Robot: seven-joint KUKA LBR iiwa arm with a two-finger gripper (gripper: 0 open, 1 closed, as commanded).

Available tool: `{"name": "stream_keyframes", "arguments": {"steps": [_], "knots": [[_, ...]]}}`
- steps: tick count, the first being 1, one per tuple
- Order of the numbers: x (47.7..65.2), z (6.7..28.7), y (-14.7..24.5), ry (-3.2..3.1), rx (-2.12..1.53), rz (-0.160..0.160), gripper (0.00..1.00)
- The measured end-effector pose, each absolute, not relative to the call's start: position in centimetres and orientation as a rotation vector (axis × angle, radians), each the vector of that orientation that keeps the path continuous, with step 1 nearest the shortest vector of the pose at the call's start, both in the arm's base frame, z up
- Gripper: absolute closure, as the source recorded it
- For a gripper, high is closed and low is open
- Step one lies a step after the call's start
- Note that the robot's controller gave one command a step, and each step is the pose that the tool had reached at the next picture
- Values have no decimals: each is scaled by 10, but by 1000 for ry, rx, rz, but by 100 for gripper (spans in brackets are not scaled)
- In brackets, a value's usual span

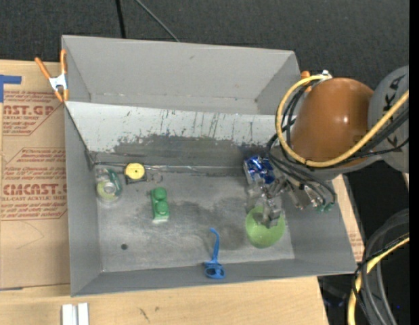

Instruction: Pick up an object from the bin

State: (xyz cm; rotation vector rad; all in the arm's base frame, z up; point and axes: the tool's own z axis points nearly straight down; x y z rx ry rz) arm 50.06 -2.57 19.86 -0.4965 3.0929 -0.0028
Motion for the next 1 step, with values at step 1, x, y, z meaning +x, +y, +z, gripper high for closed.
{"name": "stream_keyframes", "arguments": {"steps": [1], "knots": [[498, 369, -60, 3036, -760, -8, 100]]}}
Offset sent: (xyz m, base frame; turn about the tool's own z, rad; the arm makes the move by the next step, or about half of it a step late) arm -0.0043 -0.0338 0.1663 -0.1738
